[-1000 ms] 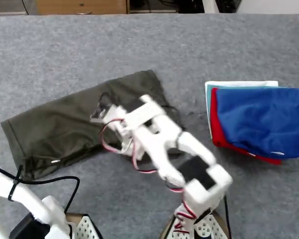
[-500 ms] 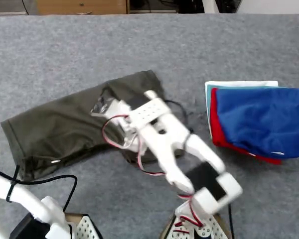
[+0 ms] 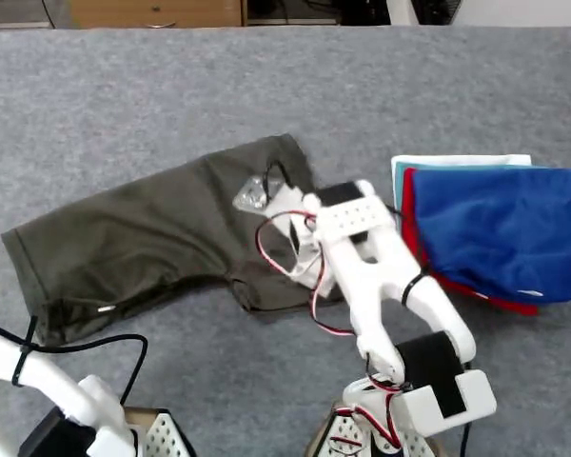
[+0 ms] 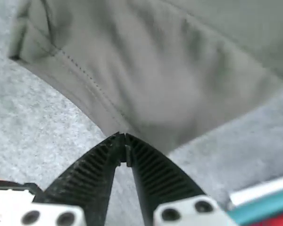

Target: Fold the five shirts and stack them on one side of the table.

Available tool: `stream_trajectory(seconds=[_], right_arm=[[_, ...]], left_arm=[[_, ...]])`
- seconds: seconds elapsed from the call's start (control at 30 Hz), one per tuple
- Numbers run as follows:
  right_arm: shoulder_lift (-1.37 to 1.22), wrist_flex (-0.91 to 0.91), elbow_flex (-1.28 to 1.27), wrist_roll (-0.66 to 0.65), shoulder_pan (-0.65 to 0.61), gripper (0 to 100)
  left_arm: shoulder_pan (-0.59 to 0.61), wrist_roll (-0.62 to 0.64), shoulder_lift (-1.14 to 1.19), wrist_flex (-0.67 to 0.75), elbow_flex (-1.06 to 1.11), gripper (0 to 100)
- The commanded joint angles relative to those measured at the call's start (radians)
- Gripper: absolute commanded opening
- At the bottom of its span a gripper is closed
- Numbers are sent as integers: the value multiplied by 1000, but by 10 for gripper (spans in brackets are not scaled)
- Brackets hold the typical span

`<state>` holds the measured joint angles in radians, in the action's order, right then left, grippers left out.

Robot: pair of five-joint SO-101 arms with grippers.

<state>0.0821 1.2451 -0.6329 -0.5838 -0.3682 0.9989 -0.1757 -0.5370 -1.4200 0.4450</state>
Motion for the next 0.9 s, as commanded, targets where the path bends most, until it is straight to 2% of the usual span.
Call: stream_trajectory(seconds=[0.0,0.17,0.33,0.53,0.67,0.77,0.87], right_arm=[[45,-86,-77,-11,19,3],[-70,-118,-68,-15,18,3],[-170,-54,19,-11,16,2],[35,169,173,-17,33,2],[171,278,348,-110,73,3],[122,305,524,-127,73,5],[-38,311,725,-115,73,4]], left_arm=[[5,-5,-25,2,-23,89],[5,-5,-25,-5,-23,89],[5,-5,-25,-5,-29,89],[6,-5,-25,-18,-63,92],[-5,12,-15,-69,-190,91],[-87,71,-8,-68,-259,92],[-241,112,59,-66,-290,92]])
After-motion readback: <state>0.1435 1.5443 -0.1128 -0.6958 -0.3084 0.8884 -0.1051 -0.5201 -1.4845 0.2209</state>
